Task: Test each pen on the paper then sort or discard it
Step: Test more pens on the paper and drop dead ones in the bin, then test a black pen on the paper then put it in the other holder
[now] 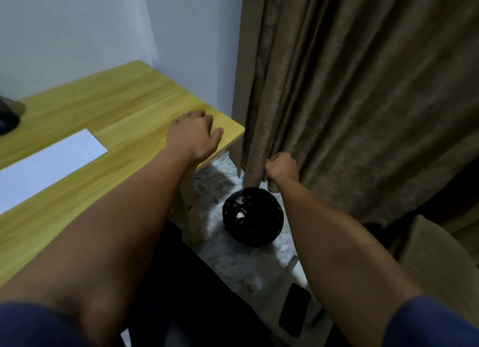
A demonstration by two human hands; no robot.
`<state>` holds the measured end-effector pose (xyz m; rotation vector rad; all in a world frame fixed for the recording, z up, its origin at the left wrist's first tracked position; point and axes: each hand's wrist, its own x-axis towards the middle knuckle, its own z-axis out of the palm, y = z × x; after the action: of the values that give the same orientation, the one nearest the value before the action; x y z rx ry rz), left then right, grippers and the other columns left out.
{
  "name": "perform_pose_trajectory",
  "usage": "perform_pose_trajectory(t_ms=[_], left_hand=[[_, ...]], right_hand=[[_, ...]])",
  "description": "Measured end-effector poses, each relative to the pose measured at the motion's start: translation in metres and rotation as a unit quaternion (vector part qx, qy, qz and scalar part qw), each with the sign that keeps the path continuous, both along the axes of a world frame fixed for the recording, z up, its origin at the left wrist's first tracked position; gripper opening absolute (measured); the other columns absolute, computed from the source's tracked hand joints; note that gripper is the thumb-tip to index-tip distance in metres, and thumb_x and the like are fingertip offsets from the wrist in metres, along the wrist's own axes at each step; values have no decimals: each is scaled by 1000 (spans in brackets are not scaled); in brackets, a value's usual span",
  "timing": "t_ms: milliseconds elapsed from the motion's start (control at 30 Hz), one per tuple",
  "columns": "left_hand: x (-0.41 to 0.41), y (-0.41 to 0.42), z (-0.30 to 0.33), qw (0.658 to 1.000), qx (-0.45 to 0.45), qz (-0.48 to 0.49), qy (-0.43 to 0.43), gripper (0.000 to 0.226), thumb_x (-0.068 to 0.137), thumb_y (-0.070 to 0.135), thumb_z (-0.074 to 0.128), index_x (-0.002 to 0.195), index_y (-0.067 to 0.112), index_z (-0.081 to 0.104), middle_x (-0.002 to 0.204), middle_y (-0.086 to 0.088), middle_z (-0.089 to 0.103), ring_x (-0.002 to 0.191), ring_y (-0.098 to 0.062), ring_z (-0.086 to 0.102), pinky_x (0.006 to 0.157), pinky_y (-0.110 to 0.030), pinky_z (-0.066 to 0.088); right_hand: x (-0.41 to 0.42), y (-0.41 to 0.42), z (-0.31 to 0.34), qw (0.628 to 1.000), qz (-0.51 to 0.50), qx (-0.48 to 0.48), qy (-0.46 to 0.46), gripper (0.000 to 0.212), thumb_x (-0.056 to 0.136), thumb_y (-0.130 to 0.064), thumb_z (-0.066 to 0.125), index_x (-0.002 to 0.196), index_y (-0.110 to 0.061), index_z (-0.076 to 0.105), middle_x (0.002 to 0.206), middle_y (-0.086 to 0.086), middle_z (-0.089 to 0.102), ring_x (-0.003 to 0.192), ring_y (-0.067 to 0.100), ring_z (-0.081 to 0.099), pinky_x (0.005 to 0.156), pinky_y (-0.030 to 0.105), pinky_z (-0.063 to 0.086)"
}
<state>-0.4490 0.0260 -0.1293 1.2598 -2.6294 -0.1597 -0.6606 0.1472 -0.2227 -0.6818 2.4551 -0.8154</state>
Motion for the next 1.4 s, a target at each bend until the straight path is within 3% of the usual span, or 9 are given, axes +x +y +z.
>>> perform_pose_trajectory(t_ms=[67, 200, 433, 567, 700, 867, 1133, 1267, 1400], left_hand=[[10, 7, 12, 1000, 10, 10, 11, 47, 93, 58, 39, 95, 17, 61, 124, -10, 61, 117, -37, 56, 91, -48, 47], [45, 13, 44, 998, 2, 46, 31, 54, 97, 54, 47, 130, 16, 64, 140, -8, 58, 130, -35, 50, 99, -50, 48], [155, 13, 90, 989, -58, 130, 47, 54, 98, 54, 46, 134, 17, 61, 144, -5, 55, 131, -32, 49, 96, -49, 50], [245, 21, 110, 976, -89, 195, 44, 52, 98, 53, 46, 126, 15, 65, 134, -7, 60, 123, -32, 55, 92, -47, 52], [350, 34, 115, 953, -108, 282, 38, 38, 94, 51, 49, 104, 20, 69, 113, -4, 65, 107, -31, 60, 82, -43, 53], [476, 57, 102, 909, -77, 408, 14, 42, 98, 42, 49, 134, 22, 61, 137, -2, 58, 124, -28, 52, 94, -45, 49], [594, 95, 56, 847, -14, 531, 33, 34, 97, 34, 55, 128, 26, 66, 128, -3, 58, 118, -28, 57, 87, -44, 53], [611, 105, 37, 833, 8, 550, 62, 34, 95, 43, 57, 122, 27, 68, 119, -1, 62, 105, -25, 63, 81, -39, 54], [625, 107, 26, 831, 6, 551, 76, 29, 93, 42, 57, 115, 30, 72, 110, 1, 67, 98, -24, 64, 74, -37, 55]], right_hand=[[10, -2, 32, 999, 1, -22, 29, 31, 93, -27, 63, 115, -9, 76, 124, 18, 73, 117, 40, 67, 93, 39, 54], [40, -20, 94, 992, 5, -92, 90, 29, 97, -25, 58, 115, -16, 78, 124, 15, 75, 118, 39, 69, 97, 40, 57], [144, -67, 173, 958, 153, -177, 166, 23, 97, -25, 57, 105, -14, 76, 114, 13, 77, 109, 37, 69, 83, 36, 52], [236, -99, 196, 919, 279, -199, 196, 18, 98, -27, 60, 100, -19, 75, 108, 10, 77, 106, 34, 69, 77, 33, 47], [343, -123, 200, 871, 393, -227, 189, 17, 96, -28, 62, 96, -19, 76, 102, 9, 79, 100, 36, 70, 81, 39, 57], [472, -132, 196, 811, 510, -247, 145, 18, 99, -30, 63, 100, -21, 78, 101, 4, 78, 92, 29, 70, 78, 37, 57], [627, -116, 165, 721, 674, -157, 42, 13, 93, -23, 70, 87, -14, 78, 97, 4, 78, 93, 25, 73, 85, 36, 60], [671, -99, 147, 705, 702, -101, 22, 21, 92, -33, 74, 83, -14, 72, 92, 6, 76, 90, 27, 72, 82, 40, 62], [692, -93, 140, 702, 704, -66, 77, 26, 88, -43, 74, 82, -21, 62, 95, 4, 72, 91, 29, 69, 73, 36, 55]])
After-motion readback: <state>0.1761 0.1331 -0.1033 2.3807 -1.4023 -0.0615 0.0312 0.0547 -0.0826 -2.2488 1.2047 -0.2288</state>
